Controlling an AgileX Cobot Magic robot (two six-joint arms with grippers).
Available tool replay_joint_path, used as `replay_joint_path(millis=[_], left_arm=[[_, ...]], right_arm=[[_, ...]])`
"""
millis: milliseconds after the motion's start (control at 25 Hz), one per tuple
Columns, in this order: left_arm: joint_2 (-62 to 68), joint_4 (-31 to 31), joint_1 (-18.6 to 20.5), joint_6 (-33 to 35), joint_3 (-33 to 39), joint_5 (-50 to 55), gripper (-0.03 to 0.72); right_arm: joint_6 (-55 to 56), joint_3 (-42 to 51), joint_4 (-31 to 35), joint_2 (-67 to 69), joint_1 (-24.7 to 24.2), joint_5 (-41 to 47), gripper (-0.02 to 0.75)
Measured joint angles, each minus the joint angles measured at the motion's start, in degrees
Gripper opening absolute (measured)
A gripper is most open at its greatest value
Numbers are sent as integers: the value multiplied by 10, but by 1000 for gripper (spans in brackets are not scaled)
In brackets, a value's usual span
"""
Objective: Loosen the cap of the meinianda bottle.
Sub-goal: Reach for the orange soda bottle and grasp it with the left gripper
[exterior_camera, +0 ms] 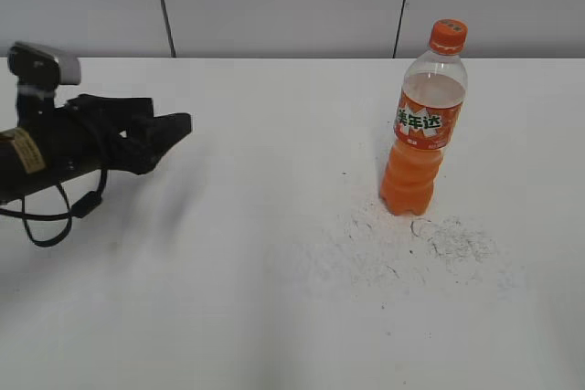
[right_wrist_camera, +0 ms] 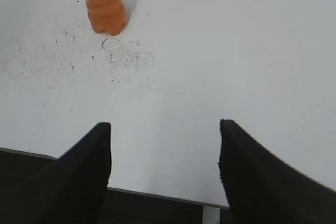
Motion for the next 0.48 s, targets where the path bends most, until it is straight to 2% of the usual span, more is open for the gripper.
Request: replay_joint_path(millis=[160, 360, 480], left_arm=[[61, 151, 0, -70, -97, -13, 553], [124, 344, -1, -193, -232, -24, 550], [166, 423, -10, -244, -307, -34, 550]], right_arm=[[0, 0, 0, 0, 0, 0, 477], [0, 0, 0, 0, 0, 0, 477], [0, 0, 0, 0, 0, 0, 477]])
